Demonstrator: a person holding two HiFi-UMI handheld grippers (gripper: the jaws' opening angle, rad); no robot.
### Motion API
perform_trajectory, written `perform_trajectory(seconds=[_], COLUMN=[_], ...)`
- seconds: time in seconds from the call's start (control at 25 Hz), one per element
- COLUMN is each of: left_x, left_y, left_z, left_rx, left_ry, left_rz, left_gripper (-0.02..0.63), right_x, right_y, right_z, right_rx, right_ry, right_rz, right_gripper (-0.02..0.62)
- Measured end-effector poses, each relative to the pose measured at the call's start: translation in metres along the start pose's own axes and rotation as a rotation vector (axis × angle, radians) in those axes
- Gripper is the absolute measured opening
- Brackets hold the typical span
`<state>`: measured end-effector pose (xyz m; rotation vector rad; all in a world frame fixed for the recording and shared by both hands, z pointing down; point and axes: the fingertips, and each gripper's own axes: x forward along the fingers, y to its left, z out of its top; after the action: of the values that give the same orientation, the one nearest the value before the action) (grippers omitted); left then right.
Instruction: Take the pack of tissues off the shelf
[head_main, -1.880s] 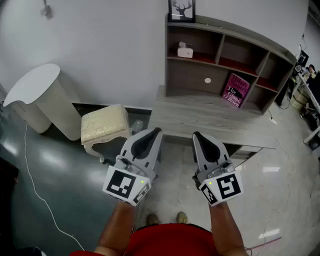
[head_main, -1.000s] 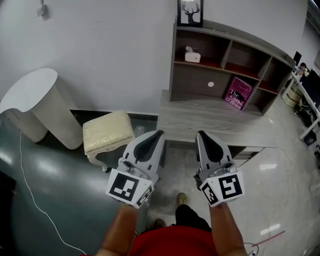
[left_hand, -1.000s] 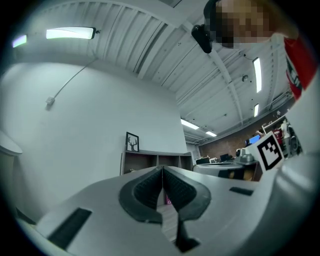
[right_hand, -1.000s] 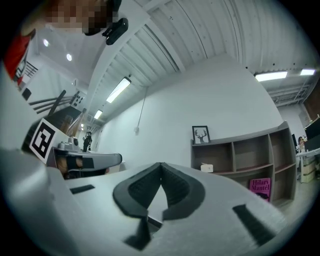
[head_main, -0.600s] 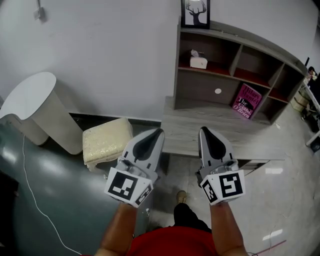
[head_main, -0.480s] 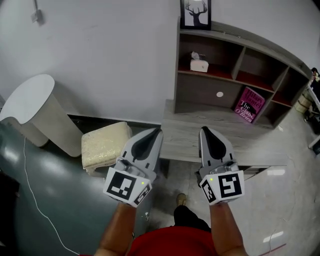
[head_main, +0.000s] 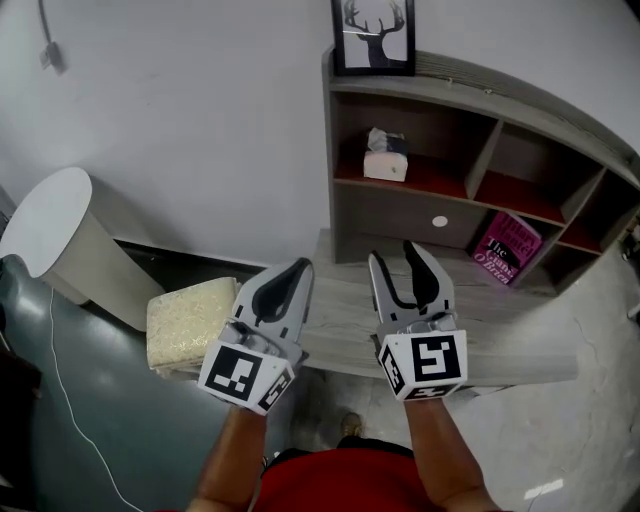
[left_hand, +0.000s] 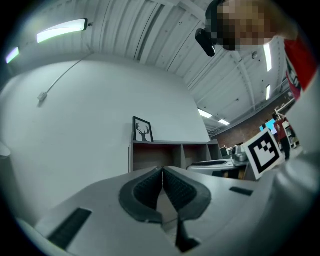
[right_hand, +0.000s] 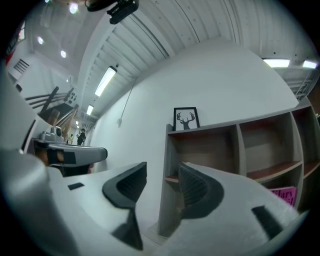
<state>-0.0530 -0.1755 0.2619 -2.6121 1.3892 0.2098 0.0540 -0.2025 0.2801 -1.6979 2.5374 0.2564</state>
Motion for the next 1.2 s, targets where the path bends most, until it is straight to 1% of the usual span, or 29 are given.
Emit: perform_trajectory(seconds=[0.2, 0.28, 0.4, 0.84, 1.04, 1.2], left_x=[0.034, 0.045, 0.059, 0.110, 0.125, 0.133], left_y=[0.009, 0.015, 0.026, 0.073, 0.086, 0.097], left_z=[-0.008, -0.011, -0.015, -0.040, -0.053, -0.059], left_rx=[0.000, -0.002, -0.009, -0.057, -0.078, -0.089], left_ry=[0.010, 0.014, 0.012, 0.019, 0.026, 0.027], left_rz=[0.009, 0.011, 0.005, -0.064, -0.094, -0.106], left_gripper=[0.009, 0.009, 0.009, 0.009, 0.009, 0.009], right_x=[0.045, 0.060, 0.082, 0.168, 0.202, 0.218], right_y=[-0.029, -0.036, -0.044, -0.089, -0.107, -0.115], right_z=[-0.009, -0.010, -0.016, -0.046, -0.070, -0.085], right_rx=[0.022, 0.023, 0.016, 0.012, 0.056, 0.066], right_ry=[0.035, 0.045, 0.068, 0.177, 0.268, 0.319], right_rz=[-0.036, -0.051, -0.083, -0.238, -0.276, -0.303], right_gripper=[0.306, 0.345, 0.386, 0.499, 0.542, 0.552])
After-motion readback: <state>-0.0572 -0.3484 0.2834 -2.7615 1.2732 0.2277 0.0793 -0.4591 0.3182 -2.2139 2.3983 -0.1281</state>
